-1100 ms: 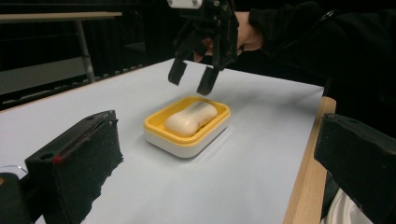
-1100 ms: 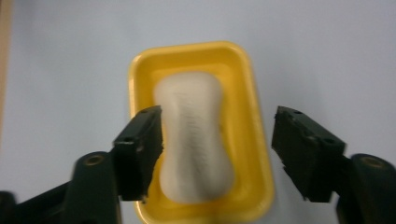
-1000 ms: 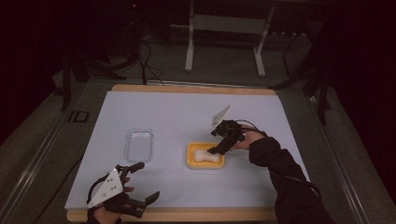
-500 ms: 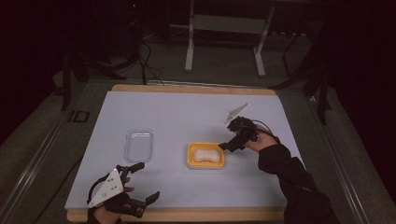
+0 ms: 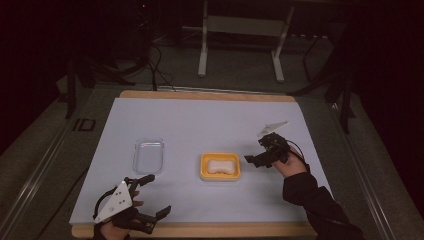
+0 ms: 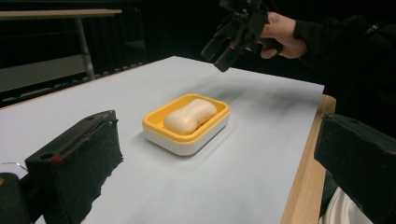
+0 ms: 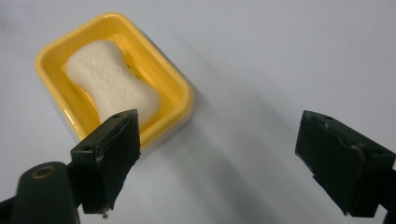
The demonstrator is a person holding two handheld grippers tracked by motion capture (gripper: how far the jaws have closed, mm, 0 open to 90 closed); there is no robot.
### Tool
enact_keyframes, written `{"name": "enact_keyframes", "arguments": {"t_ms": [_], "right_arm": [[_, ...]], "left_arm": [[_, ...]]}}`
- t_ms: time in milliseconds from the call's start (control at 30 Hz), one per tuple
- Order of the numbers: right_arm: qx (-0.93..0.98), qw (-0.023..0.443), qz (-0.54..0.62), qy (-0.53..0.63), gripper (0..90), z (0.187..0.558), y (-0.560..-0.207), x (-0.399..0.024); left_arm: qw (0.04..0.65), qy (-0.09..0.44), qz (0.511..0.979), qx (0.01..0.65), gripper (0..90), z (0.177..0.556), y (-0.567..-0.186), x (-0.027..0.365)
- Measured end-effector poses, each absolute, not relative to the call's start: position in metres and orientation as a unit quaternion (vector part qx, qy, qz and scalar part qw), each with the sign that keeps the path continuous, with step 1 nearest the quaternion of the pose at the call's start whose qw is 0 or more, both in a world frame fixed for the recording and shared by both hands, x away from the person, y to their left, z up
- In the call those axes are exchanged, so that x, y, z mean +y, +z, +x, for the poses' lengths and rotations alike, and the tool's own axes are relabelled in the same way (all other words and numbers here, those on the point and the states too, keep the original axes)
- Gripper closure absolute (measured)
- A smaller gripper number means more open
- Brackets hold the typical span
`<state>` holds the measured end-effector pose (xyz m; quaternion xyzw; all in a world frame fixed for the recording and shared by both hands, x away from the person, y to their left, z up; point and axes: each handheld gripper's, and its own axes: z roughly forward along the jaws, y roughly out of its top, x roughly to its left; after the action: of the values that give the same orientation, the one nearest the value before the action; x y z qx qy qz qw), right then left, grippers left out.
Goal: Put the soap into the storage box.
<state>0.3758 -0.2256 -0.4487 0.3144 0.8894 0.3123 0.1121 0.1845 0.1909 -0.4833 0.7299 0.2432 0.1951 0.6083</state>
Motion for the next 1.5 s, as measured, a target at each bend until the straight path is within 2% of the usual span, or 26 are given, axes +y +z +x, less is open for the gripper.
{"name": "enact_keyframes", "arguments": {"t_ms": [200, 367, 533, 733, 1300, 1500], "right_arm": [[0.867, 0.129, 0.348, 0.332, 13.6, 0.366, -0.455, -0.243], [0.849, 0.162, 0.363, 0.347, 13.7, 0.355, -0.459, -0.253], [0.841, 0.167, 0.379, 0.349, 13.7, 0.345, -0.461, -0.262], [0.819, 0.192, 0.402, 0.36, 13.6, 0.332, -0.463, -0.275], [0.817, 0.19, 0.415, 0.354, 13.6, 0.306, -0.472, -0.286], [0.821, 0.211, 0.407, 0.341, 13.6, 0.299, -0.473, -0.289]], "left_arm": [[0.605, 0.195, 0.732, 0.243, 0.7, 0.185, -0.484, 0.19], [0.606, 0.195, 0.732, 0.244, 0.7, 0.185, -0.484, 0.191], [0.605, 0.195, 0.733, 0.243, 0.7, 0.184, -0.484, 0.19], [0.606, 0.196, 0.732, 0.241, 0.7, 0.184, -0.483, 0.19], [0.602, 0.196, 0.735, 0.243, 0.7, 0.184, -0.484, 0.19], [0.601, 0.195, 0.736, 0.242, 0.7, 0.184, -0.484, 0.189]]}}
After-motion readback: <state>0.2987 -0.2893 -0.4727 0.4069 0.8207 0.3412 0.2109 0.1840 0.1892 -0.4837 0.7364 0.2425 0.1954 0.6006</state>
